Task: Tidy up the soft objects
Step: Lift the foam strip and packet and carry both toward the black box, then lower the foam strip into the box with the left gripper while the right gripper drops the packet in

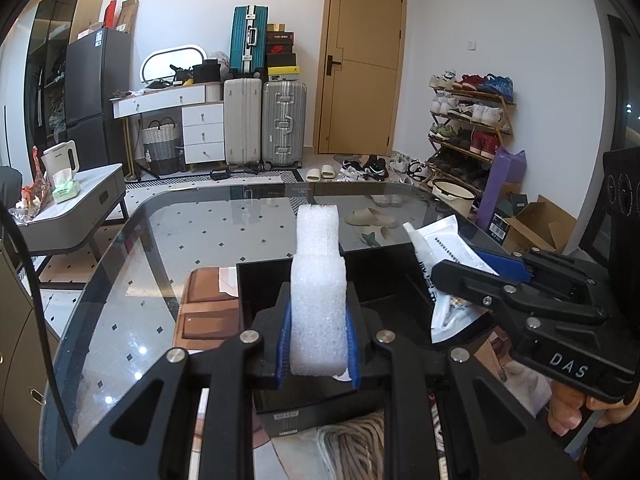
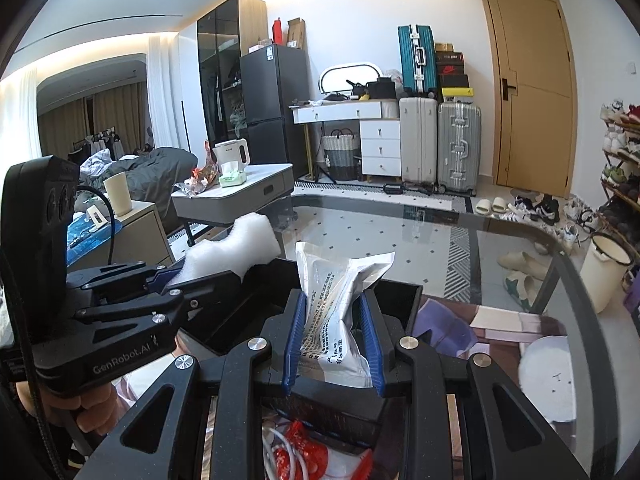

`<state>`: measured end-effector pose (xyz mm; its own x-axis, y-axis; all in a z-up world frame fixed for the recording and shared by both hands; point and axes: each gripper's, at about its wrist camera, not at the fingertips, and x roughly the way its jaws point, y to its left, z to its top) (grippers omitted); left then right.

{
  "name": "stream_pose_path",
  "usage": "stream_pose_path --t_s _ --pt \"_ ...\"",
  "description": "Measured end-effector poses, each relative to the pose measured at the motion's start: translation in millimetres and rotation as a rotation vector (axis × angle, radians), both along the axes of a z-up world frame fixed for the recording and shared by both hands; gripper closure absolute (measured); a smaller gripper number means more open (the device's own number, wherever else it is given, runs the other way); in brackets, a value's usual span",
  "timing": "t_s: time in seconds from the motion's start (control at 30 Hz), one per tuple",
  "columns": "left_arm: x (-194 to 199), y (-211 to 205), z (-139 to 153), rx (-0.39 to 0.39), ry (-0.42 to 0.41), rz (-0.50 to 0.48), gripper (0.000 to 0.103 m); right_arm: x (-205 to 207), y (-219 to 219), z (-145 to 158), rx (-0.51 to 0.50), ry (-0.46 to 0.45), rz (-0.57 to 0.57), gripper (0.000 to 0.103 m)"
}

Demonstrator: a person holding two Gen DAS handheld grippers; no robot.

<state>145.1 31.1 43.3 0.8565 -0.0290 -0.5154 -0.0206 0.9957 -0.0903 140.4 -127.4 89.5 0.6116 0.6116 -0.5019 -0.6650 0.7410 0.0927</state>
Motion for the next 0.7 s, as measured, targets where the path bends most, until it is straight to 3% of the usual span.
stream_pose_path --t_s 0.7 --pt "15.0 -5.2 -21.4 0.012 0.073 -0.015 0.083 21.3 16.5 -23.2 -0.076 0.050 0.004 0.075"
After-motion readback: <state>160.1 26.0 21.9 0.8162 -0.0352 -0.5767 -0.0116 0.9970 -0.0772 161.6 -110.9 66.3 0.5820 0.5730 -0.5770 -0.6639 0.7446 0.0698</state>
